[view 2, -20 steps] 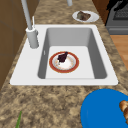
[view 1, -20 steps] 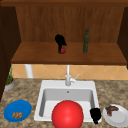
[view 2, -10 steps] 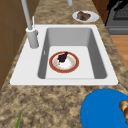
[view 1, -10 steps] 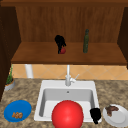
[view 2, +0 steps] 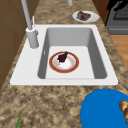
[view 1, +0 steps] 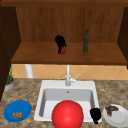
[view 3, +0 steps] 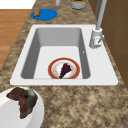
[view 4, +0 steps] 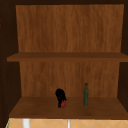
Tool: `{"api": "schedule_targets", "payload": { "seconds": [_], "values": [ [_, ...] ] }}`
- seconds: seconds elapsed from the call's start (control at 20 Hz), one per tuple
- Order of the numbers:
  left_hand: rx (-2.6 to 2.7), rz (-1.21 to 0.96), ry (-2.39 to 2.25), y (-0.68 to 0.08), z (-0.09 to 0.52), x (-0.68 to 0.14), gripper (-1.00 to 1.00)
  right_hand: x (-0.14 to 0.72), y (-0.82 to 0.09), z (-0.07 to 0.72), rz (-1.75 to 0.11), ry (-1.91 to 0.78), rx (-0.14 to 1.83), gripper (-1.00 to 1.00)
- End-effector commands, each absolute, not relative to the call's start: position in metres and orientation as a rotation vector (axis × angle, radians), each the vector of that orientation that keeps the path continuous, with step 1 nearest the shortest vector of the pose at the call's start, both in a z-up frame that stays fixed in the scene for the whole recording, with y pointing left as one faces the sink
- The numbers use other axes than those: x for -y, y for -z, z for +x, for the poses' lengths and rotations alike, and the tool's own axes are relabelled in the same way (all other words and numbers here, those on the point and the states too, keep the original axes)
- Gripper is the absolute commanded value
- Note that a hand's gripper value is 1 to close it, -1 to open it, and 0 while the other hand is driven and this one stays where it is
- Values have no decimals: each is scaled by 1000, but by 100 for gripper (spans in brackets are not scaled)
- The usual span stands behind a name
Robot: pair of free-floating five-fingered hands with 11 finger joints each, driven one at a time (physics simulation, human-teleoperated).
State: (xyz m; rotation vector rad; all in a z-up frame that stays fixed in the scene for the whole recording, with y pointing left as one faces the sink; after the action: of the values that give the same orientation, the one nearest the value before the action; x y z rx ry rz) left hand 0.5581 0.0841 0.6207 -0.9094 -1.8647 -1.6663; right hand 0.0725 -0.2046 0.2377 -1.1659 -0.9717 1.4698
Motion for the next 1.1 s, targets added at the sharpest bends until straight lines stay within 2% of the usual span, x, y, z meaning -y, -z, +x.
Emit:
{"api": "schedule_targets", "payload": {
  "seconds": [0.0, 0.25, 0.3, 0.7, 1.05],
  "values": [
    [1815, -872, 1722, -608, 552, -80, -100, 205, -238, 73, -1166, -1470, 972, 0],
    [1875, -892, 1684, -579, 563, -87, -100, 205, -238, 73, -1166, -1470, 972, 0],
    [1882, -892, 1685, -578, 562, -88, 100, 205, -238, 73, -1166, -1470, 972, 0],
    [2100, -689, 1842, -603, 550, -89, 100, 205, -238, 73, -1166, -1470, 972, 0],
    [2084, -670, 1889, -644, 534, -103, 100, 205, -238, 73, -1166, -1470, 972, 0]
  ]
}}
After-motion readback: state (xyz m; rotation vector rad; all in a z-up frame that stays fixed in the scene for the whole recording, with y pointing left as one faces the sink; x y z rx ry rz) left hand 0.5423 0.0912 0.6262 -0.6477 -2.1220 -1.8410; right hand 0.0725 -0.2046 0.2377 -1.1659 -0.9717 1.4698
